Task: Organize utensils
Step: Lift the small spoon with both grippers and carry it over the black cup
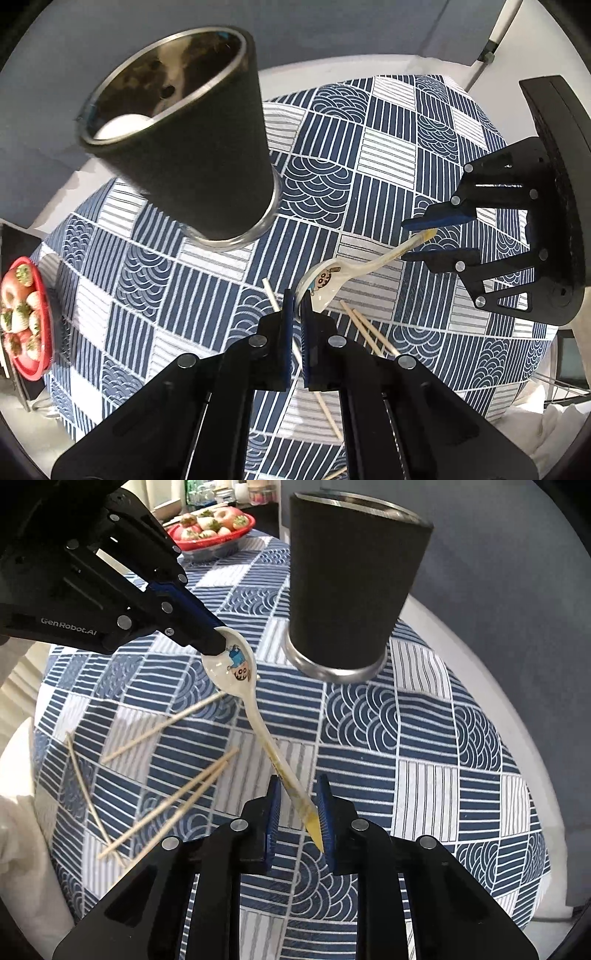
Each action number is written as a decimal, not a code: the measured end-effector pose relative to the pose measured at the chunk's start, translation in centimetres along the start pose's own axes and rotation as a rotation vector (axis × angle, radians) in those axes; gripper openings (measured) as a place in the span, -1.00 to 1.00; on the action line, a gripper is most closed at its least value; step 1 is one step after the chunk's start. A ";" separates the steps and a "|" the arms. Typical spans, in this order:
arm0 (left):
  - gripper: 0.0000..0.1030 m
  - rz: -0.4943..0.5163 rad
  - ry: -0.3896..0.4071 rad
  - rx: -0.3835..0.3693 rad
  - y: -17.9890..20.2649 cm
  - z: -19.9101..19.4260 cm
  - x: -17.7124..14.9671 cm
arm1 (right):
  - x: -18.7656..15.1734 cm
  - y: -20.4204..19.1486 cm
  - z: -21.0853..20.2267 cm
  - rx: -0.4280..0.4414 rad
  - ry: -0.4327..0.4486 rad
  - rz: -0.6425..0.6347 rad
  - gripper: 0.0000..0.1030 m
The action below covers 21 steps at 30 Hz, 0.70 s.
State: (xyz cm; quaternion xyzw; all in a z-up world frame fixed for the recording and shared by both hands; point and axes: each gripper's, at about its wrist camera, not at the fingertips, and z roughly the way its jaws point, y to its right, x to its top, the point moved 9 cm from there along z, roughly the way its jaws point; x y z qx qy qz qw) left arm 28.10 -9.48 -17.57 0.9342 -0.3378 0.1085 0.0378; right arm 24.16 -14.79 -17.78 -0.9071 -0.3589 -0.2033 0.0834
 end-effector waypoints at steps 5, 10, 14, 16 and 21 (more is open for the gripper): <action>-0.92 0.006 0.032 0.037 -0.2 -2.5 -0.2 | 1.4 -0.8 -1.6 -0.017 0.022 -0.029 -0.65; -0.92 0.004 0.067 0.074 -0.8 -5.2 -0.5 | 3.2 -1.0 -2.9 -0.028 0.056 -0.053 -0.66; -0.91 0.014 0.094 0.113 -1.1 -7.3 -0.5 | 4.6 -1.6 -4.0 -0.029 0.090 -0.074 -0.68; -0.91 0.021 0.105 0.138 -1.2 -8.4 -0.5 | 5.1 -1.9 -4.6 -0.031 0.106 -0.080 -0.69; -0.91 0.025 0.136 0.181 -1.7 -11.2 -0.6 | 6.6 -2.4 -6.4 -0.043 0.158 -0.092 -0.69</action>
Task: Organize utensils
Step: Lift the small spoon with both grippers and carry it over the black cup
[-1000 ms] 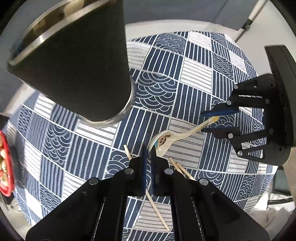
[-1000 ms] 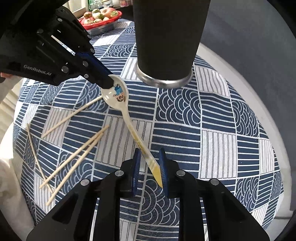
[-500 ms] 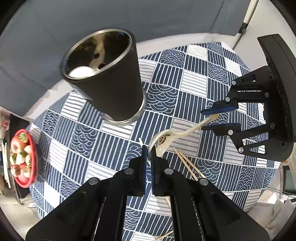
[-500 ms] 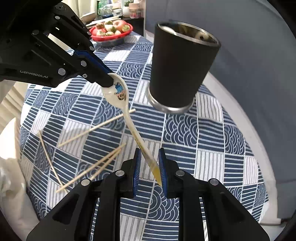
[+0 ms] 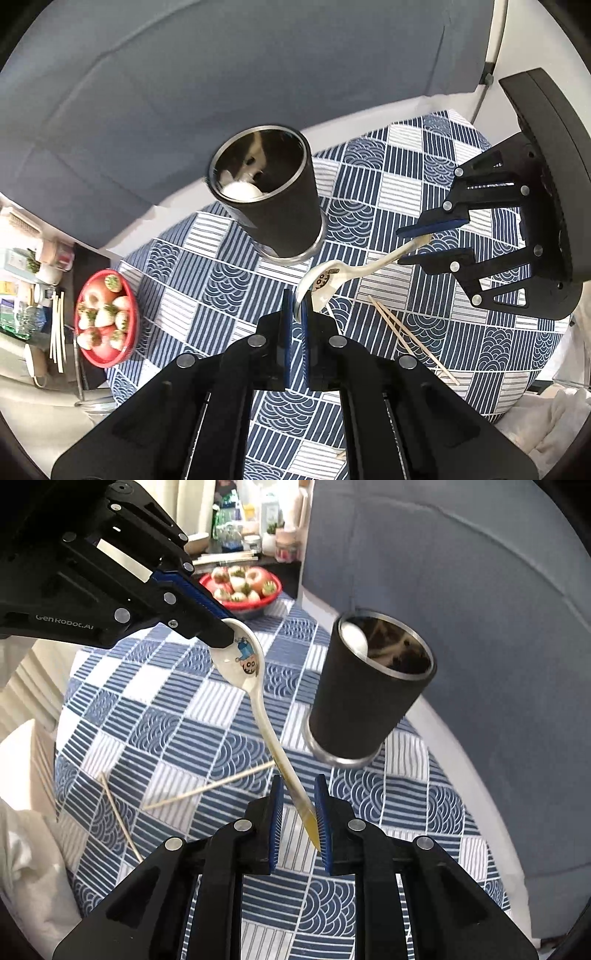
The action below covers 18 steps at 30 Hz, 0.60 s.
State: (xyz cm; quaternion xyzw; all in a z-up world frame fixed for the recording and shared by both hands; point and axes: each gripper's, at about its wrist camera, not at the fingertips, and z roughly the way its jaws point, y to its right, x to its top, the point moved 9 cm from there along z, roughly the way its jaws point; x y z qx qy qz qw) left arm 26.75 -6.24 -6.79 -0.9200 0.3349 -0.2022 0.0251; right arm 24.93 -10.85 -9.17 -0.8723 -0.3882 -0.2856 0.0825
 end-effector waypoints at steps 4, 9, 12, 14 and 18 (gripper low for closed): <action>-0.91 0.026 0.022 0.043 -0.4 -1.9 0.5 | 1.5 0.0 -1.4 -0.018 0.042 -0.010 -0.69; -0.91 0.047 0.045 0.084 -1.1 -4.0 1.5 | 3.2 0.4 -2.8 -0.036 0.085 -0.013 -0.70; -0.90 0.058 0.055 0.099 -1.3 -5.0 2.0 | 3.9 0.8 -3.5 -0.047 0.101 -0.016 -0.70; -0.90 0.061 0.058 0.110 -1.5 -5.4 2.2 | 4.4 0.9 -3.8 -0.055 0.113 -0.021 -0.70; -0.89 0.073 0.074 0.126 -1.9 -6.7 2.9 | 5.3 1.2 -4.5 -0.056 0.136 -0.027 -0.72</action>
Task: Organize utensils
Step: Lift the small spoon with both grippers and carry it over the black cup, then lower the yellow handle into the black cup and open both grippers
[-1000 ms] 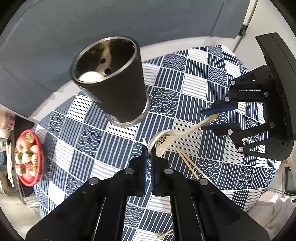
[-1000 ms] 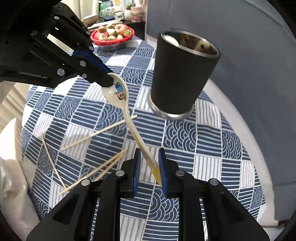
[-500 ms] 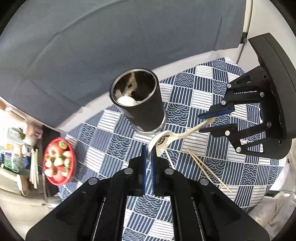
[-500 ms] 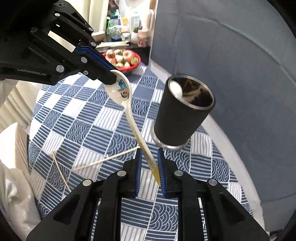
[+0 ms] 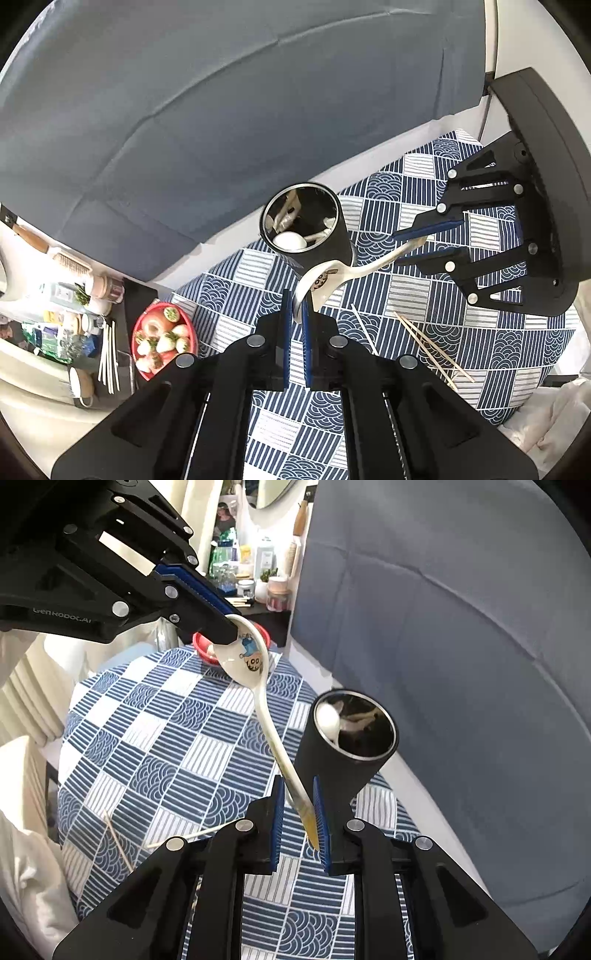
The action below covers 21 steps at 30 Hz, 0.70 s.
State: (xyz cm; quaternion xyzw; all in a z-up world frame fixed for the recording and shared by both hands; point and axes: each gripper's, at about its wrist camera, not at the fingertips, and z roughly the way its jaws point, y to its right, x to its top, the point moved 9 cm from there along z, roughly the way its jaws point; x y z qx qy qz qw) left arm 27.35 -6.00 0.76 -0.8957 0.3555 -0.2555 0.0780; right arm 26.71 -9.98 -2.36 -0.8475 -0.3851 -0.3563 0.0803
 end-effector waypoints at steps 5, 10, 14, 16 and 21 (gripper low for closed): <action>-0.89 0.005 0.008 0.030 -0.9 -0.9 0.9 | 1.3 0.6 -0.3 0.012 0.021 -0.006 -0.73; -0.87 0.009 0.009 0.050 -2.0 -1.3 2.0 | 2.8 1.5 0.1 0.008 0.041 -0.013 -0.73; -0.86 0.021 0.003 0.065 -2.8 -0.8 2.9 | 3.6 2.2 0.9 0.007 0.055 -0.007 -0.73; -0.85 0.030 0.004 0.069 -3.0 -0.6 3.4 | 3.9 2.7 1.4 0.011 0.058 0.002 -0.73; -0.82 0.063 0.000 0.065 -3.2 0.4 4.6 | 4.4 4.2 2.8 0.032 0.061 0.035 -0.73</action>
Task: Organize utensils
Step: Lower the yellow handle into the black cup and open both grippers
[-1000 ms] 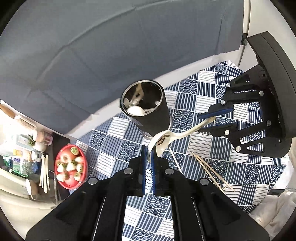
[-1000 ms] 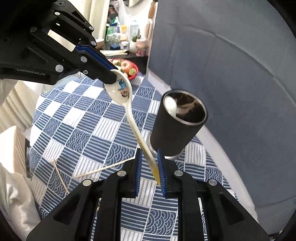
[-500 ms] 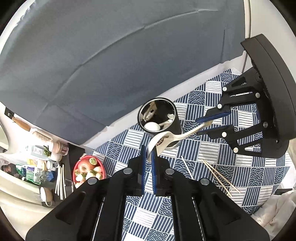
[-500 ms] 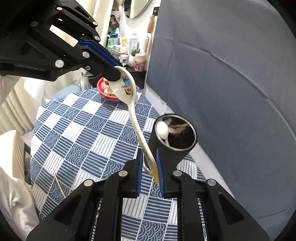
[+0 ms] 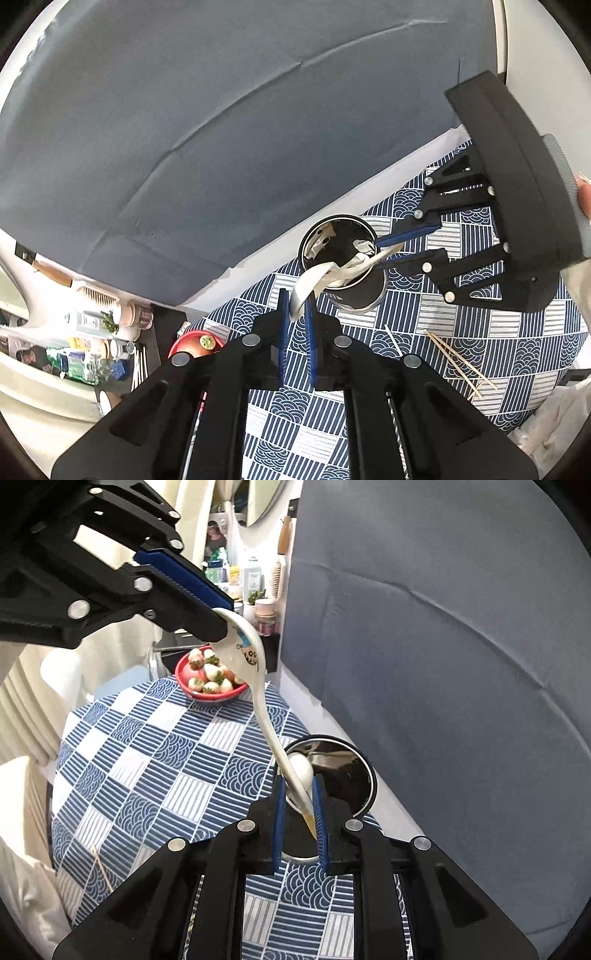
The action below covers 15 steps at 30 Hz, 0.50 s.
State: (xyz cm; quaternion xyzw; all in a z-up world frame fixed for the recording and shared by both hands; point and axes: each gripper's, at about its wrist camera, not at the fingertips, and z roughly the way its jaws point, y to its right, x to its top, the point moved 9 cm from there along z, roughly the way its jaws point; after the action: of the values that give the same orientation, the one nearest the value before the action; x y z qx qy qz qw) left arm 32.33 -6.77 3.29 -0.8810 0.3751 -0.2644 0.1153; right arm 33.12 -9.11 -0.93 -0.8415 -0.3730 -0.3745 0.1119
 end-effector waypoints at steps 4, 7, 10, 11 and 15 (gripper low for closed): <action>-0.81 0.018 -0.007 -0.001 -0.4 0.8 0.7 | 0.3 0.8 1.5 0.013 0.001 0.017 -0.74; -0.81 0.036 -0.012 0.000 -0.7 1.4 1.1 | 0.7 1.2 2.6 0.020 0.003 0.023 -0.74; -0.81 0.043 -0.016 -0.002 -1.1 2.0 1.2 | 0.8 1.5 3.6 0.030 0.005 0.034 -0.74; -0.81 0.044 -0.018 -0.004 -1.2 2.3 1.3 | 0.9 1.6 3.9 0.033 0.006 0.038 -0.74; -0.80 0.053 -0.015 -0.021 -1.0 3.3 1.5 | 0.8 2.1 5.3 0.046 -0.005 0.051 -0.74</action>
State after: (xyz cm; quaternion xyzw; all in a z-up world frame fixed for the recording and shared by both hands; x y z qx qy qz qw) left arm 35.58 -7.15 1.51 -0.8740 0.3999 -0.2506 0.1160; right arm 37.90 -7.62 -3.85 -0.8489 -0.3601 -0.3606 0.1399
